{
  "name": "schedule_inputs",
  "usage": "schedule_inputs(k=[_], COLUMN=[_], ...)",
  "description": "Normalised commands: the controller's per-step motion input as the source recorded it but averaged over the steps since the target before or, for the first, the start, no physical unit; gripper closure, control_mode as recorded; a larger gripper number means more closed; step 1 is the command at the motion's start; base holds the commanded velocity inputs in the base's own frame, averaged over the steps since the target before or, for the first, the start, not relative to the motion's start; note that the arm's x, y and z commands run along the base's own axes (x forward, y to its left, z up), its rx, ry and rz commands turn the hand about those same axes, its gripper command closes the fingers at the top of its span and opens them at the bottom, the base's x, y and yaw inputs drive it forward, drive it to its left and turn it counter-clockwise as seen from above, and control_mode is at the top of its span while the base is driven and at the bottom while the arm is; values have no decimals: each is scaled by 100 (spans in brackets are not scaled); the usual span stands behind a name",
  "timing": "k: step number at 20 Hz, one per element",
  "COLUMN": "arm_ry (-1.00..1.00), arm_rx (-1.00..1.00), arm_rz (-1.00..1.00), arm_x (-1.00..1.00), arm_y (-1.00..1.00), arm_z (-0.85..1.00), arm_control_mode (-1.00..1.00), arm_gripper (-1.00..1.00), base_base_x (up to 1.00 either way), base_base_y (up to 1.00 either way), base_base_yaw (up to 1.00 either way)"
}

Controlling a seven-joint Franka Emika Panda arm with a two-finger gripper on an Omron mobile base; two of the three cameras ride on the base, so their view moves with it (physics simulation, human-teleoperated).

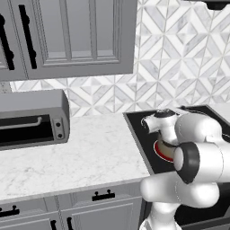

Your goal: Put the lemon wedge and squash in the pot. Retrieve the spatula and lightly stir the vegetables in the pot.

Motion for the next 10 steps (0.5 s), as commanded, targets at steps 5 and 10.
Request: schedule_inputs(k=[5,10], arm_ry=[0,0], arm_rx=[16,13], arm_rz=[0,0], arm_x=[0,0], arm_y=[33,16], arm_z=[60,37], arm_control_mode=[-100,-100], arm_gripper=[100,100], base_base_x=[0,0], base_base_y=[0,0], base_base_yaw=[0,0])
